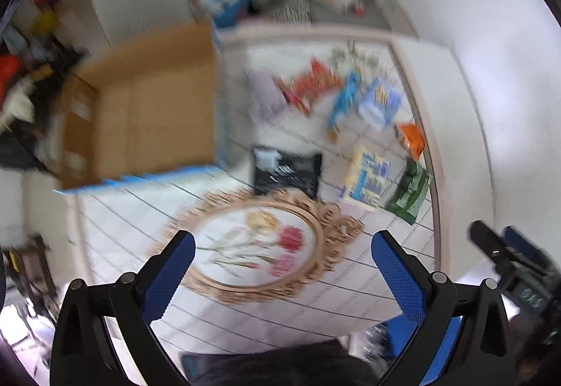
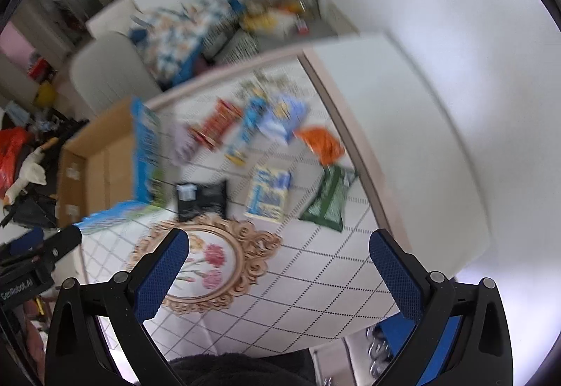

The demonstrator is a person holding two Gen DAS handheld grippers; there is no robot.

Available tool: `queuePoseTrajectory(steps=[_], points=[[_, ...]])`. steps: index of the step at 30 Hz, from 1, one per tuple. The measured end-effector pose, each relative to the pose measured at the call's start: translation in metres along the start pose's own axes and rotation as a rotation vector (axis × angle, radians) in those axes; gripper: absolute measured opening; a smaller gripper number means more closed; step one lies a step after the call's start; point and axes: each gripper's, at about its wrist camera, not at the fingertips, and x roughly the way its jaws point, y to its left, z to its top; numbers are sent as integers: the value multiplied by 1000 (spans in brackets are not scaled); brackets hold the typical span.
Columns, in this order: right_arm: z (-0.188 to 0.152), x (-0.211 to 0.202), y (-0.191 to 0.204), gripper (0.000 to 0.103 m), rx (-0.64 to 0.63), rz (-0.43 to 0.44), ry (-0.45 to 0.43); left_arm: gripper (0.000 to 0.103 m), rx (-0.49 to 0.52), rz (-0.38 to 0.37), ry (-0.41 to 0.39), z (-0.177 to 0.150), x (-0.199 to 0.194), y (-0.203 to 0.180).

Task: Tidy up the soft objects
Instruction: 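Grasp the black chip bag with the left tool while the right tool grasps the yellow tissue pack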

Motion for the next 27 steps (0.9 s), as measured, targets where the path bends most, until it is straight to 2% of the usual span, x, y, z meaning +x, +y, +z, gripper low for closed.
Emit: queuePoseTrajectory(steps=[1, 3, 5, 8, 10, 12, 15, 18, 19, 20, 24, 27], points=[[4, 18, -7, 103, 11, 6, 28, 103, -27, -26, 50, 8, 19, -2], [14, 63, -19, 103, 32, 31, 85, 95, -114, -67, 148, 24, 61, -3], [22, 108, -23, 103, 49, 42, 140, 95, -203, -111, 227, 39, 97, -3], [31, 165, -22, 99, 72, 67, 214, 95, -263, -104, 297, 50, 128, -3], [32, 198, -19, 94, 97, 95, 266, 93, -295, -88, 316, 57, 144, 1], [34, 218, -17, 92, 121, 121, 295, 93, -328, -55, 330, 62, 158, 7], [37, 247, -8, 92, 132, 149, 337, 93, -378, -49, 355, 67, 177, 13], [39, 271, 3, 92, 125, 139, 367, 93, -415, -41, 383, 69, 191, 13], [40, 277, 4, 87, 124, 127, 374, 93, -430, -47, 390, 70, 194, 13], [39, 282, 5, 84, 124, 127, 382, 93, -446, -60, 390, 71, 199, 12], [37, 286, -1, 80, 114, 88, 401, 93, -498, -38, 400, 71, 220, 13], [33, 284, -6, 79, 81, 50, 406, 93, -522, 5, 411, 67, 234, 14]])
